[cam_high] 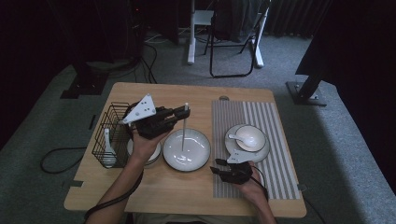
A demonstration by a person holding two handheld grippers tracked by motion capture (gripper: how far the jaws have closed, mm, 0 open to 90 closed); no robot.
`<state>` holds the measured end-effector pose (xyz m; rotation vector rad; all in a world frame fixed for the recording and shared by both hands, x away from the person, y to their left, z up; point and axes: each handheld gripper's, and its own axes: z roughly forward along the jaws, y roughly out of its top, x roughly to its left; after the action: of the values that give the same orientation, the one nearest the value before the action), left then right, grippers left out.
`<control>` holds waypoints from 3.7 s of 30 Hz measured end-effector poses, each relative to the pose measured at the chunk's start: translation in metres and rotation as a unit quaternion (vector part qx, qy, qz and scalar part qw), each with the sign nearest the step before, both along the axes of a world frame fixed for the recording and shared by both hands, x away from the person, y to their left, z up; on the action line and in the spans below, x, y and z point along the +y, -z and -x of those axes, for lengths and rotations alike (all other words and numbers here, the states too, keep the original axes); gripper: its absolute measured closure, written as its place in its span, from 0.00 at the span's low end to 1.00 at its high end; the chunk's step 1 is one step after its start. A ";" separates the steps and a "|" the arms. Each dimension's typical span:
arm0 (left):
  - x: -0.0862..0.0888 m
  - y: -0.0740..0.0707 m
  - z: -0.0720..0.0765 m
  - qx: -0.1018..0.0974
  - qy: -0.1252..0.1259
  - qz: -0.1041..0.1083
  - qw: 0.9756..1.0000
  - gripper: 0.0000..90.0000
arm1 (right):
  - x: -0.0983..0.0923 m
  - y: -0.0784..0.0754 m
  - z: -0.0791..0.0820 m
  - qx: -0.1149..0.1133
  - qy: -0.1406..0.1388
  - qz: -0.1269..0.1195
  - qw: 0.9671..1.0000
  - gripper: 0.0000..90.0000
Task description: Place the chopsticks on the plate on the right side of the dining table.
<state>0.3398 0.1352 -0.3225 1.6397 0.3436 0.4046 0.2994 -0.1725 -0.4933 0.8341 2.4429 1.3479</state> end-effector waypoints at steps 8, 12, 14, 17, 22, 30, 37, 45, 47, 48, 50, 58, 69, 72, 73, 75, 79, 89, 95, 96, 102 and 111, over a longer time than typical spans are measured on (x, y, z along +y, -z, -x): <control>-0.007 0.005 -0.005 0.006 -0.003 -0.003 1.000 0.92 | 0.010 -0.004 -0.004 0.001 -0.006 -0.013 1.000 0.75; -0.009 0.008 -0.006 0.009 -0.003 -0.002 1.000 0.92 | 0.014 -0.006 -0.005 0.000 -0.012 -0.028 1.000 0.78; -0.012 0.011 -0.008 0.015 0.000 0.002 1.000 0.92 | 0.015 -0.007 -0.006 0.002 -0.012 -0.032 0.999 0.79; -0.015 0.014 -0.009 0.019 0.003 0.004 1.000 0.92 | 0.018 -0.007 -0.007 0.001 -0.012 -0.032 0.999 0.79; -0.025 0.016 -0.009 0.025 0.010 0.003 1.000 0.92 | 0.027 -0.008 -0.012 -0.001 -0.014 -0.036 0.999 0.84; -0.033 0.017 -0.008 0.032 0.018 0.008 0.999 0.92 | 0.039 -0.009 -0.020 0.001 -0.019 -0.041 0.999 0.87; -0.035 0.019 -0.008 0.044 0.026 0.019 0.999 0.92 | 0.044 -0.007 -0.026 0.002 -0.019 -0.046 0.999 0.86; -0.039 0.017 -0.008 0.055 0.046 0.045 0.996 0.92 | 0.045 -0.006 -0.028 0.008 -0.029 -0.063 0.998 0.94; -0.039 0.019 -0.009 0.054 0.053 0.046 0.996 0.92 | 0.044 -0.007 -0.026 0.006 -0.035 -0.062 0.997 0.96; -0.039 0.020 -0.009 0.054 0.051 0.046 0.996 0.91 | 0.045 -0.007 -0.025 0.002 -0.037 -0.058 0.998 0.96; -0.039 0.022 -0.009 0.056 0.052 0.047 0.996 0.86 | 0.046 -0.008 -0.023 0.001 -0.040 -0.056 0.998 0.97; -0.038 0.036 -0.009 0.068 0.051 0.035 0.996 0.80 | 0.043 -0.011 -0.022 -0.003 -0.039 -0.067 0.997 0.97; -0.051 0.091 -0.006 0.130 0.060 0.011 0.990 0.81 | 0.037 -0.016 -0.020 -0.011 -0.026 -0.077 0.997 0.97; -0.053 0.099 -0.006 0.139 0.061 0.005 0.988 0.83 | 0.036 -0.017 -0.020 -0.012 -0.023 -0.079 0.997 0.97; -0.053 0.102 -0.005 0.142 0.061 0.004 0.988 0.83 | 0.035 -0.017 -0.020 -0.013 -0.022 -0.079 0.997 0.97; -0.054 0.106 -0.005 0.144 0.060 -0.004 0.988 0.84 | 0.034 -0.018 -0.020 -0.012 -0.021 -0.081 0.996 0.97; -0.056 0.113 -0.006 0.148 0.059 -0.012 0.987 0.88 | 0.034 -0.017 -0.021 -0.009 -0.021 -0.080 0.997 0.97; -0.057 0.113 -0.009 0.144 0.050 -0.018 0.988 0.95 | 0.035 -0.018 -0.017 -0.025 -0.008 -0.055 0.998 0.85; -0.059 0.116 -0.013 0.146 0.041 -0.022 0.988 0.95 | 0.039 -0.020 -0.010 -0.049 -0.007 -0.027 0.998 0.78; -0.060 0.117 -0.014 0.148 0.042 -0.020 0.988 0.95 | 0.041 -0.021 -0.008 -0.053 -0.009 -0.021 0.998 0.78; -0.076 0.121 -0.014 0.147 0.052 -0.034 0.987 0.95 | 0.054 -0.027 0.000 -0.075 -0.036 -0.003 0.997 0.79; -0.076 0.121 -0.017 0.146 0.054 -0.036 0.987 0.96 | 0.048 -0.027 0.000 -0.077 -0.035 -0.009 0.996 0.78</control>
<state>0.3565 0.0589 -0.4433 1.7823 0.4609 0.0946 0.2993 -0.1243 -0.4666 0.6281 2.3645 1.4062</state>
